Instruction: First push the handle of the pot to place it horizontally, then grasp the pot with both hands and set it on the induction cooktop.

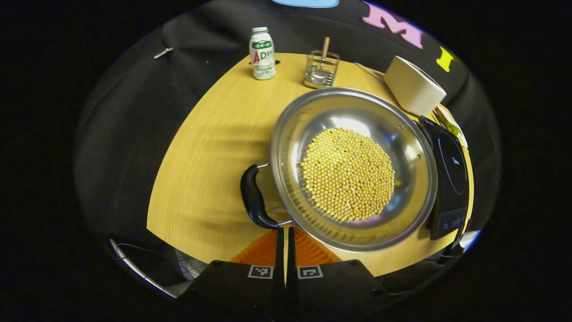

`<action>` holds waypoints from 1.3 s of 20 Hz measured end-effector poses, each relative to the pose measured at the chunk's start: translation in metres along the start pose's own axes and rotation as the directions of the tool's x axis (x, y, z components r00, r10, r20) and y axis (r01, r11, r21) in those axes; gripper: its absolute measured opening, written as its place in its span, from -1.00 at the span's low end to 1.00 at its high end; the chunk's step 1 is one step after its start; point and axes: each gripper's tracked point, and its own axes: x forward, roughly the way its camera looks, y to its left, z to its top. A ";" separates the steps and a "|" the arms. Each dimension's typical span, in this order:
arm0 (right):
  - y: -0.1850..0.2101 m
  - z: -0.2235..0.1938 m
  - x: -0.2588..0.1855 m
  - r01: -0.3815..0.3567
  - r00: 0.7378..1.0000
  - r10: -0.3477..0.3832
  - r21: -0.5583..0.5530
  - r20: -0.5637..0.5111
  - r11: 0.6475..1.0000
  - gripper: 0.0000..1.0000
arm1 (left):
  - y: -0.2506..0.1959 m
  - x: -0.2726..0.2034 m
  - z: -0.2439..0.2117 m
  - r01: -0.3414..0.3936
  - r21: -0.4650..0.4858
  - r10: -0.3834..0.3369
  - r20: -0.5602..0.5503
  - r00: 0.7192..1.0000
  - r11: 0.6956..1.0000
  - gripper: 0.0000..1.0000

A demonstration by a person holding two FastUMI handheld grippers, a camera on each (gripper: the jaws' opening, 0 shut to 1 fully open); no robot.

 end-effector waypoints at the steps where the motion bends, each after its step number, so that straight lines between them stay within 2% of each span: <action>1: 0.000 -0.001 0.001 0.002 1.000 -0.002 -0.002 -0.001 1.000 0.96 | 0.006 0.003 0.006 -0.009 -0.012 0.009 0.004 1.000 1.000 -0.89; 7: -0.001 -0.003 0.006 0.016 1.000 -0.016 -0.013 -0.015 1.000 0.96 | 0.030 0.016 0.040 -0.094 -0.042 0.096 0.055 0.994 0.995 -0.89; 11: 0.000 -0.006 0.010 0.022 0.999 -0.023 -0.024 -0.024 0.999 0.96 | 0.037 0.025 0.066 -0.140 0.030 0.137 0.095 0.986 0.990 -0.89; 18: 0.006 -0.014 0.019 0.026 0.998 -0.028 -0.037 -0.051 0.999 0.96 | 0.039 0.029 0.091 -0.162 0.092 0.148 0.138 0.979 0.982 -0.90; 22: 0.013 -0.020 0.024 0.017 0.998 -0.020 -0.038 -0.067 0.999 0.96 | 0.035 0.025 0.087 -0.109 0.067 0.096 0.171 0.981 0.992 -0.89; 25: 0.020 -0.025 0.028 0.000 0.997 -0.003 -0.038 -0.083 0.999 0.96 | 0.052 0.014 0.083 -0.159 0.080 0.139 0.210 0.968 0.984 -0.89; 26: 0.023 -0.028 0.028 -0.007 0.996 0.003 -0.037 -0.090 0.999 0.96 | 0.051 0.009 0.086 -0.151 0.073 0.129 0.245 0.961 0.986 -0.88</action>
